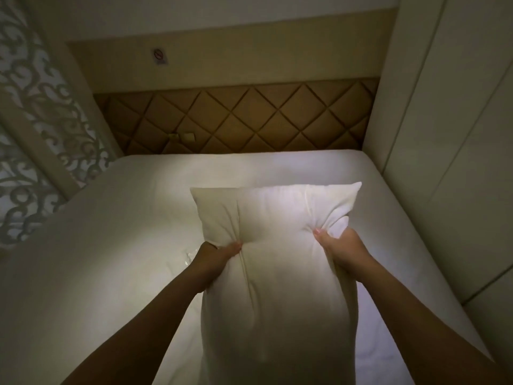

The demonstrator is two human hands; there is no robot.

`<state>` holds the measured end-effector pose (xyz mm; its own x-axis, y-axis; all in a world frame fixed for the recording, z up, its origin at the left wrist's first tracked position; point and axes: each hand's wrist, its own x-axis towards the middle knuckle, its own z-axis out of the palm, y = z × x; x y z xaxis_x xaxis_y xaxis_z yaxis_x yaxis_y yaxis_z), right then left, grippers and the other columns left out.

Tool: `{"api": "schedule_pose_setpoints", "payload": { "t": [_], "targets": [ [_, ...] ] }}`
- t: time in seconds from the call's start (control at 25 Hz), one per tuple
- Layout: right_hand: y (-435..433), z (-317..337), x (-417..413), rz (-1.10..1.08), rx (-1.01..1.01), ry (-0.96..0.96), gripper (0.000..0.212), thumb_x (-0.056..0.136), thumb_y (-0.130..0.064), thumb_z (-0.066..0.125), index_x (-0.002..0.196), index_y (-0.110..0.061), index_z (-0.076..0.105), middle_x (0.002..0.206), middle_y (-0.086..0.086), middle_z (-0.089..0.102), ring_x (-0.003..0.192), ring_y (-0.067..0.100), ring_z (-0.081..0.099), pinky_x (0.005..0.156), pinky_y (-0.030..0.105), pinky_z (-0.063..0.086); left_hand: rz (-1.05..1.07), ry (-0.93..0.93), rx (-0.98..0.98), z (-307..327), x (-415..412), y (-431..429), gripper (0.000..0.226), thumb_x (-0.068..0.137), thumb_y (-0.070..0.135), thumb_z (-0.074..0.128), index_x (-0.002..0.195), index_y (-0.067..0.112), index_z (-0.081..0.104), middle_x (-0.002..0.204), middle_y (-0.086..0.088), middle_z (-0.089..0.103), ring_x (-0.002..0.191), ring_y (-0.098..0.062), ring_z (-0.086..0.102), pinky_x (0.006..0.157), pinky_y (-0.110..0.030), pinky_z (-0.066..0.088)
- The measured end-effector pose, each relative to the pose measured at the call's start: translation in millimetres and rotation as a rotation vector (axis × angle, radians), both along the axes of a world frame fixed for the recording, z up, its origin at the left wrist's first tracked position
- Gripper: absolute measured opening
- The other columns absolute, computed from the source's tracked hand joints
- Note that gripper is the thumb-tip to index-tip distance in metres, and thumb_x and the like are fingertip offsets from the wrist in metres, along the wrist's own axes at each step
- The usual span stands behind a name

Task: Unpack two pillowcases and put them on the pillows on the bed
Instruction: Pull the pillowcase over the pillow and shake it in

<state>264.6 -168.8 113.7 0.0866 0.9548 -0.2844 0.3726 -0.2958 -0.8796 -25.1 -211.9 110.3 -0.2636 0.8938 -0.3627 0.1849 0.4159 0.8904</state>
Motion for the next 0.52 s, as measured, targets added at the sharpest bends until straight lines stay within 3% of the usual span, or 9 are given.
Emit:
{"api": "schedule_pose_setpoints", "payload": {
  "t": [0.12,0.2,0.32,0.52],
  "targets": [
    [4,-44,2,0.030,-0.117,-0.122,0.098,0.052,-0.092,0.054,0.117,-0.018,0.056,0.107,0.003,0.066,0.095,0.027,0.064,0.085,0.047,0.057,-0.001,0.013,-0.096,-37,-3,0,0.077,0.075,0.051,0.079,0.135,0.012,0.051,0.123,-0.004,0.062,0.106,-0.026,0.059,0.095,-0.039,0.049],
    [-1,-58,-2,0.018,-0.146,-0.116,0.090,0.058,-0.088,0.058,0.117,-0.021,0.054,0.108,0.001,0.064,0.096,0.026,0.063,0.086,0.047,0.056,0.009,0.007,-0.176,-56,-5,-2,0.089,0.071,0.058,0.077,0.140,0.011,0.046,0.131,-0.007,0.059,0.113,-0.029,0.058,0.099,-0.043,0.048],
    [2,-67,-13,-0.020,-0.143,-0.082,0.069,0.073,-0.074,0.064,0.119,-0.024,0.052,0.107,-0.002,0.063,0.095,0.025,0.062,0.087,0.046,0.056,0.035,-0.008,-0.223,-67,-11,7,0.089,0.074,0.060,0.074,0.141,0.011,0.043,0.133,-0.008,0.056,0.113,-0.029,0.057,0.095,-0.041,0.048],
    [28,-74,-26,-0.094,-0.057,-0.033,0.051,0.084,-0.056,0.065,0.120,-0.022,0.053,0.108,-0.002,0.061,0.096,0.024,0.058,0.085,0.038,0.051,0.091,-0.028,-0.116,-69,-12,46,0.079,0.074,0.052,0.078,0.136,0.011,0.051,0.124,-0.005,0.063,0.104,-0.025,0.061,0.089,-0.036,0.050]
  ]
}}
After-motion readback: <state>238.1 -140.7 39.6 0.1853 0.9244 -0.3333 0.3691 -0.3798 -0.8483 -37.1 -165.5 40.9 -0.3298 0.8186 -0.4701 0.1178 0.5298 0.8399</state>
